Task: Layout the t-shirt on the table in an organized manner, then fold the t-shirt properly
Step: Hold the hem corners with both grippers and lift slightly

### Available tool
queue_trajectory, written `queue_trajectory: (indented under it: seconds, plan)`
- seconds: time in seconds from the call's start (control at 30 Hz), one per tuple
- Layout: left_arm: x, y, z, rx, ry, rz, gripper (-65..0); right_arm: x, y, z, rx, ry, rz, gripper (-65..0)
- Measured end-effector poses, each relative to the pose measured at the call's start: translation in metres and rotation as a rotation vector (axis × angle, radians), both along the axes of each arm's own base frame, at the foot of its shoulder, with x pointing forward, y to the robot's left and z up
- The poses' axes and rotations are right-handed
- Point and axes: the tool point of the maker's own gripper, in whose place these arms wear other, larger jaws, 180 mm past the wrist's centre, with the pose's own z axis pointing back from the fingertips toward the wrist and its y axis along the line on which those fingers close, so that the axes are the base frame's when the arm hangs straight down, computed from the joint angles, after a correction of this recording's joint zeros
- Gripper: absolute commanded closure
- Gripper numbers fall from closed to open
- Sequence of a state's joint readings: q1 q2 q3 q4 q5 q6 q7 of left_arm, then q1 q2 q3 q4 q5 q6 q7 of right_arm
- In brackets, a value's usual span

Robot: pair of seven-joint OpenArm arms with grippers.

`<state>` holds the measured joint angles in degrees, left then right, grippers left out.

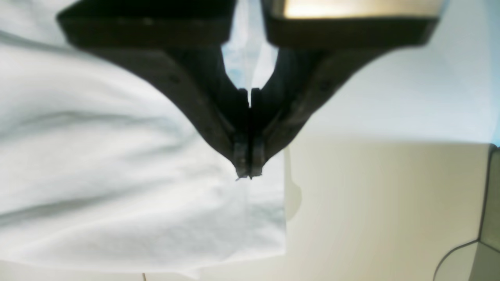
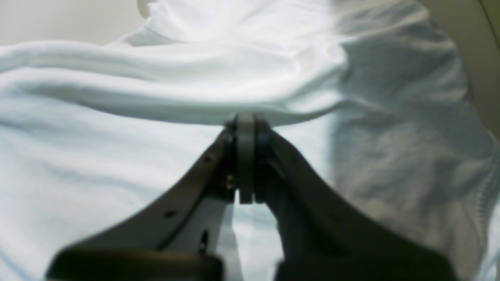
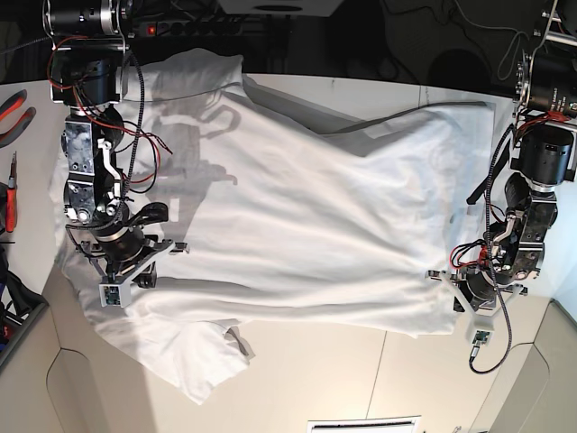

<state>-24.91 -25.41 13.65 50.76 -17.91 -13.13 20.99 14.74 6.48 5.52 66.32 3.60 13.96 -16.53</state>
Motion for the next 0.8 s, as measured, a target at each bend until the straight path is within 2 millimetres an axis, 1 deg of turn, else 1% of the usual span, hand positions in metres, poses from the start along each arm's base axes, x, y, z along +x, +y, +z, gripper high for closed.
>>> queue_trajectory:
  seconds: [0.27,0.8]
  plan:
    - [0.0008,-0.0079,-0.0017,-0.013,0.000,-0.006,0.0,0.0000,0.0001,0.0000,0.000,0.000,0.000,0.0]
    - [0.0008,-0.0077,-0.0016,-0.013,0.000,-0.006,0.0,0.0000,0.0001,0.0000,0.000,0.000,0.000,0.0]
